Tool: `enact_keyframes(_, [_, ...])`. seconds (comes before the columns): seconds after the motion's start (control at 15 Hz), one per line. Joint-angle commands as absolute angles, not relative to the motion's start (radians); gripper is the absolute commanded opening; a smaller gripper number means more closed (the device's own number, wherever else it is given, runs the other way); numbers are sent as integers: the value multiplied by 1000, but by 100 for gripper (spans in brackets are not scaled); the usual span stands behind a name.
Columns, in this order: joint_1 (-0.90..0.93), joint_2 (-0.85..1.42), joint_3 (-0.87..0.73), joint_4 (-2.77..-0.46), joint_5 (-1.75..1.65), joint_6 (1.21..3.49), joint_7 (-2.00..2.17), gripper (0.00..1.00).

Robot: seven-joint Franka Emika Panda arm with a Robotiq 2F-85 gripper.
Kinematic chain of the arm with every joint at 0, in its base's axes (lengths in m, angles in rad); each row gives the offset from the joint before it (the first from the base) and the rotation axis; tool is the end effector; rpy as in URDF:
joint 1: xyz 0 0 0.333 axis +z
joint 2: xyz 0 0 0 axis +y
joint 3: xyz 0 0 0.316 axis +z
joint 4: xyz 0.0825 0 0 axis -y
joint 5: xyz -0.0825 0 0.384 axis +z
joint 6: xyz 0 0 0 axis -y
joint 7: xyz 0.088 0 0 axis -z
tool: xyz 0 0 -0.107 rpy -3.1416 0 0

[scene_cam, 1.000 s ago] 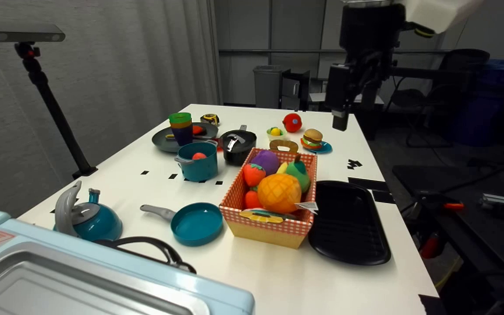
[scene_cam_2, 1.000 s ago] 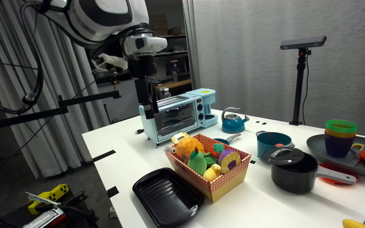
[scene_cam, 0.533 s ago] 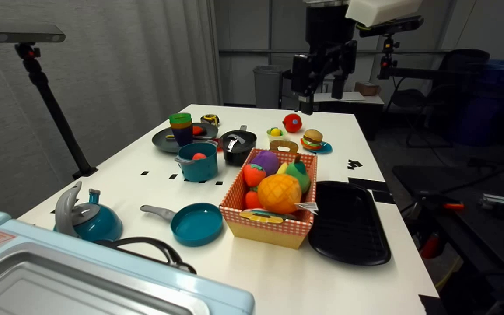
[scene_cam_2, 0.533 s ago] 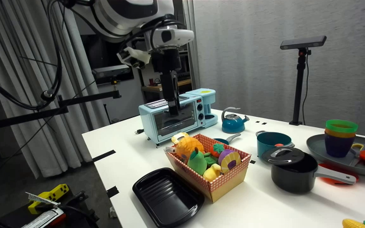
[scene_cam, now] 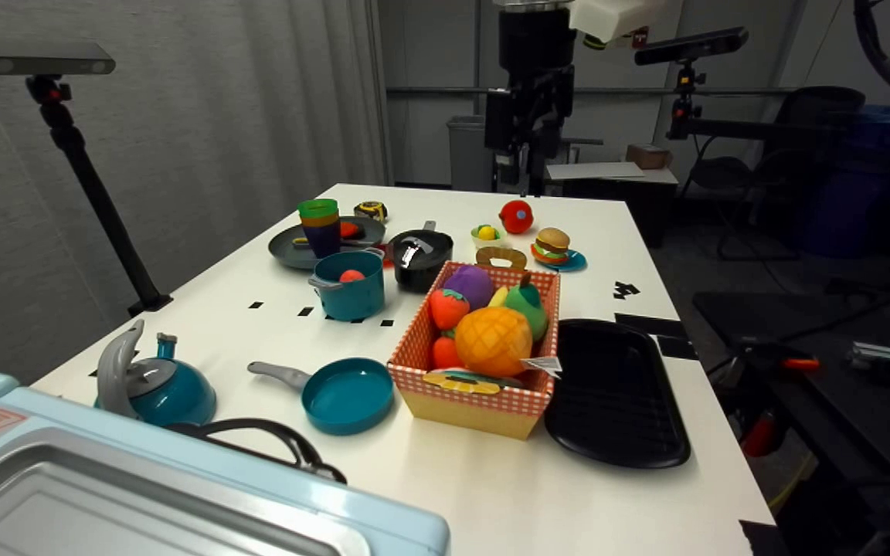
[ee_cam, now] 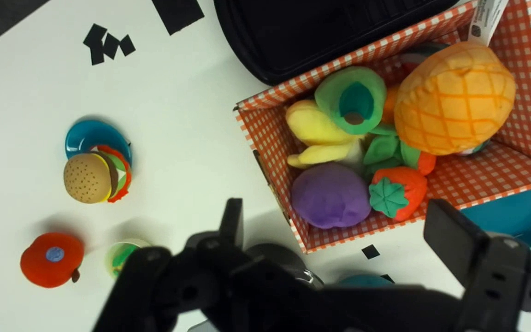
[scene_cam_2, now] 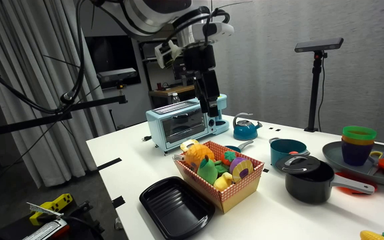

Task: Move the lid from the black pot to the blue one

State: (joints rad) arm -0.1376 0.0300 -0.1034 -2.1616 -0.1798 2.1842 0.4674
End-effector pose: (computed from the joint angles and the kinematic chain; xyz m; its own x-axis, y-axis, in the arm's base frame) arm 0.5227 -0.1351 0.3831 0.8239 -0.5641 0.0534 -0.5656 -0.8128 0.1394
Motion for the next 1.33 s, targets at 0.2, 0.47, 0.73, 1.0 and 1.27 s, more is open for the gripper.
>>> enact_keyframes(0.2, [-129,72,-130,-2117,-179,2182,440,100])
enact_keyframes(0.47, [-128,76,-131,-2113,-179,2182,439,100])
enact_keyframes(0.73, [-128,140,-144,-2078,-260,2252,523,100])
enact_keyframes(1.0, [-134,230,-175,-2002,-273,2279,555,100])
enact_keyframes(1.27, [-137,336,-201,-1901,-240,2320,497,100])
